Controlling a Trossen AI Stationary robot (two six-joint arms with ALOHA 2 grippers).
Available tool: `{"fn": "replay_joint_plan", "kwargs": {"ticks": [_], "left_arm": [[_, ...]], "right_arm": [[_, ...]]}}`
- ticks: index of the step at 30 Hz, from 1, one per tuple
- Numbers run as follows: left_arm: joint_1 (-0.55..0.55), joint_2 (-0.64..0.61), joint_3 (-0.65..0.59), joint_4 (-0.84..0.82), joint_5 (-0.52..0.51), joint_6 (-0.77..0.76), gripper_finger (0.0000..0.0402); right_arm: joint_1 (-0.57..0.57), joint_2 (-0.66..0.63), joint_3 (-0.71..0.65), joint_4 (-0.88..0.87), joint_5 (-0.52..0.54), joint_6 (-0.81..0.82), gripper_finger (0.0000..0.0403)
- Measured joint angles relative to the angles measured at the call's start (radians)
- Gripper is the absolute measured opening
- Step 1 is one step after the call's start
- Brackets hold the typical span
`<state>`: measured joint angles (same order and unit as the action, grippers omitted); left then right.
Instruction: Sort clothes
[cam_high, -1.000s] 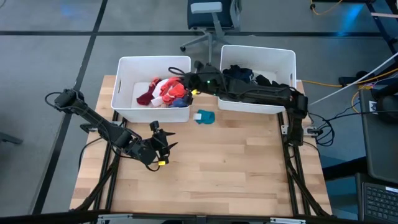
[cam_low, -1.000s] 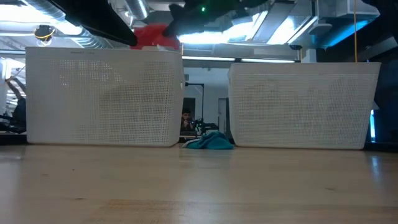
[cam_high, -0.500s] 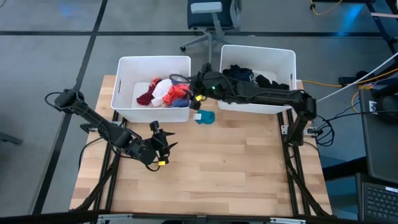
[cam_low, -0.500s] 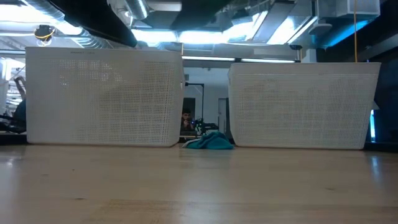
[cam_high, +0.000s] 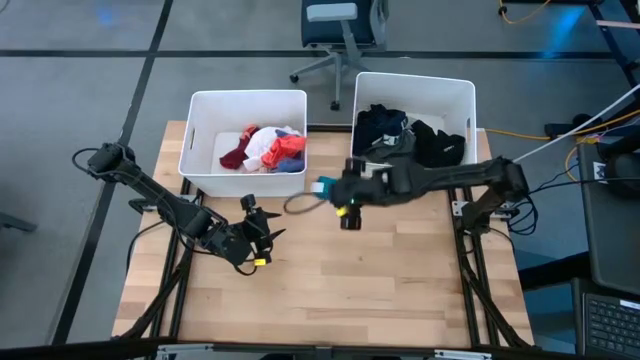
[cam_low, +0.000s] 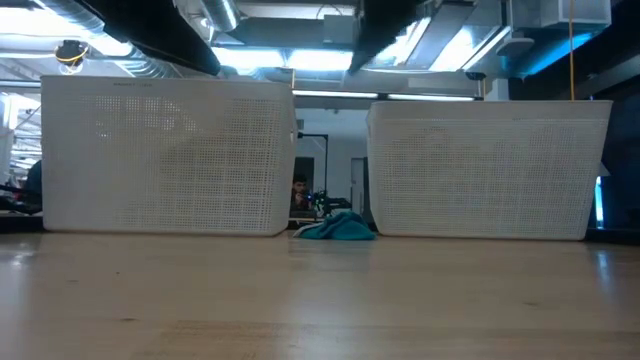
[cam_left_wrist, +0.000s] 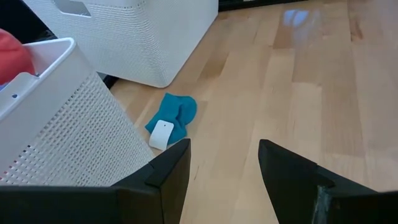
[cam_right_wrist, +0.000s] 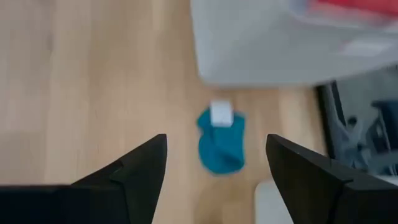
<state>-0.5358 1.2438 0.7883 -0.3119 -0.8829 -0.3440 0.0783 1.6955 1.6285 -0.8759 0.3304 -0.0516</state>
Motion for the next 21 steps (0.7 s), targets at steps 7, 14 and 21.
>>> {"fn": "replay_joint_plan", "kwargs": {"ticks": [7, 14, 21], "left_arm": [[0.0, 0.0, 0.0, 0.001, 0.0, -0.008, 0.018], [0.0, 0.0, 0.0, 0.004, 0.0, 0.003, 0.018], [0.001, 0.0, 0.0, 0.009, 0.0, 0.01, 0.018]], "right_arm": [[0.018, 0.002, -0.29, 0.245, 0.084, 0.065, 0.0276], [-0.063, 0.026, -0.523, 0.624, 0.09, 0.071, 0.0276], [-0.143, 0.109, -0.563, 0.75, 0.028, 0.024, 0.0276]]}}
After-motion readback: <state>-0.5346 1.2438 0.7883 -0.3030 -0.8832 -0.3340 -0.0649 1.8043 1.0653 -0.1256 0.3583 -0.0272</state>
